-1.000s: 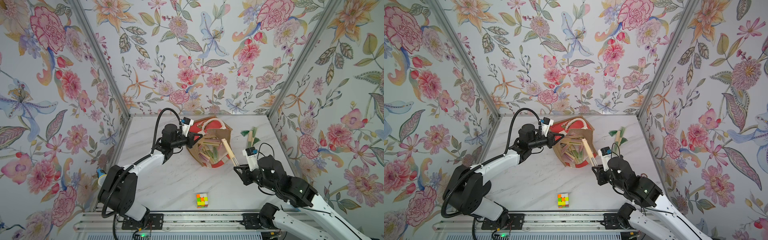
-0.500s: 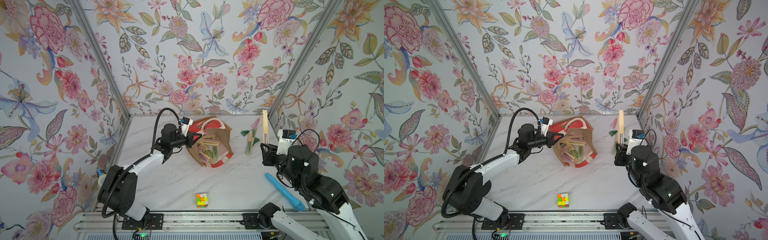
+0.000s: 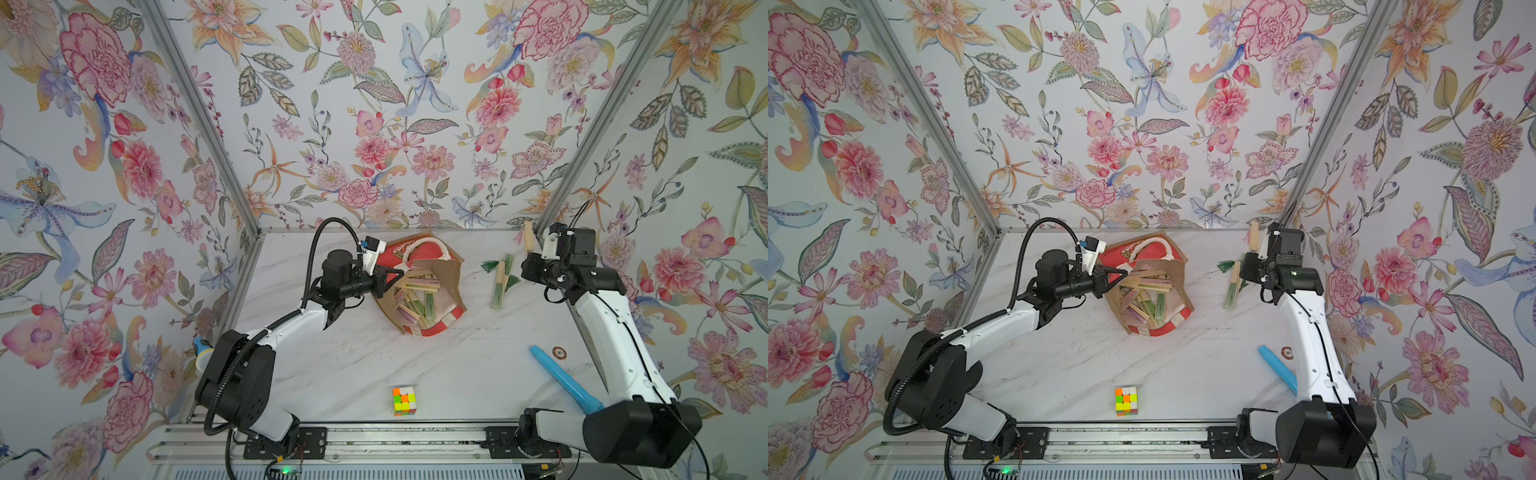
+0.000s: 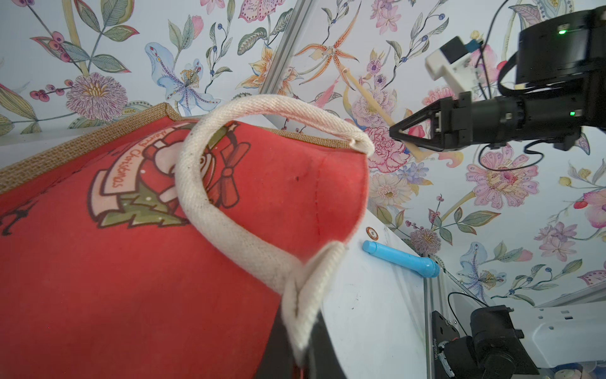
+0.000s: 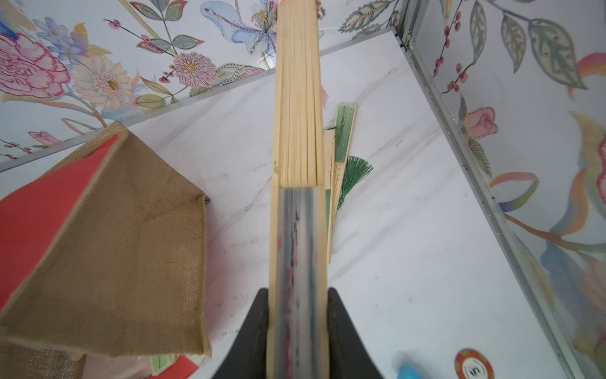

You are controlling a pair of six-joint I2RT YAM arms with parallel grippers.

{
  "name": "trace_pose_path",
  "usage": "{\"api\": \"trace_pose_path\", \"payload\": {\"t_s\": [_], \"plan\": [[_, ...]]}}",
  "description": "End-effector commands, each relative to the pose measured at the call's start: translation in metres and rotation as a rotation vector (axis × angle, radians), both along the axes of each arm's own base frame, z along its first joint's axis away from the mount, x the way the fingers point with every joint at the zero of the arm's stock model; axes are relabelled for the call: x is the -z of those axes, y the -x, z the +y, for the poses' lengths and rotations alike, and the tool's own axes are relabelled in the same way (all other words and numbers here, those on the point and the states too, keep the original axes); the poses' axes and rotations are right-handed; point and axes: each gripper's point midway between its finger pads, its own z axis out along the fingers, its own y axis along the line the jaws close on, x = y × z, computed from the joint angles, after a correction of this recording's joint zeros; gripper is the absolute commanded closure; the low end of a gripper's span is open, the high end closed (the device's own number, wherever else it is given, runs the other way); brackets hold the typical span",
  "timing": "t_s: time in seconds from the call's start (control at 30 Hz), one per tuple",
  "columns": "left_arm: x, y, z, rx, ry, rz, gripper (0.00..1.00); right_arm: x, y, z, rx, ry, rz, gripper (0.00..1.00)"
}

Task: Take out the folding fans from the tote bags
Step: Place the folding fan at the center of the board.

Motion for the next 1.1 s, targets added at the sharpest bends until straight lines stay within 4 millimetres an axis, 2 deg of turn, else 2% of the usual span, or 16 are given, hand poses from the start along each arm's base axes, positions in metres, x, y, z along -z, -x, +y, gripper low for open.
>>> {"api": "trace_pose_path", "payload": {"t_s": [0.0,0.07,0.23,0.37,0.53,0.73,0.8,0.87,0.97,1.07], "plan": [[-0.008,0.004,0.005,-0.003,0.024,0.004,1.00,0.031,-0.030,0.004,-0.048,-0.019,0.017,0.95],[-0.008,0.004,0.005,-0.004,0.023,0.002,1.00,0.060,-0.045,0.005,-0.054,-0.033,0.063,0.95],[-0.007,0.004,0.006,-0.009,0.022,0.007,1.00,0.124,-0.069,0.016,-0.064,-0.052,0.176,0.95],[-0.005,0.004,0.007,-0.013,0.019,0.009,1.00,0.162,-0.075,0.028,-0.081,-0.067,0.258,0.95],[-0.007,0.005,0.007,-0.013,0.022,0.006,1.00,0.196,-0.071,0.033,-0.073,-0.077,0.338,0.94],[-0.009,0.004,0.008,-0.021,0.016,0.004,1.00,0.217,-0.063,0.033,-0.056,-0.092,0.389,0.93],[-0.009,0.005,0.009,-0.023,0.015,0.005,1.00,0.220,-0.063,0.034,-0.055,-0.098,0.396,0.90],[-0.008,0.005,0.009,-0.027,0.015,0.006,1.00,0.221,-0.061,0.034,-0.050,-0.102,0.401,0.82],[-0.009,0.005,0.009,-0.029,0.015,0.005,1.00,0.217,-0.062,0.033,-0.046,-0.104,0.391,0.62],[-0.008,0.005,0.009,-0.028,0.015,0.007,1.00,0.206,-0.064,0.033,-0.050,-0.112,0.367,0.52]]}}
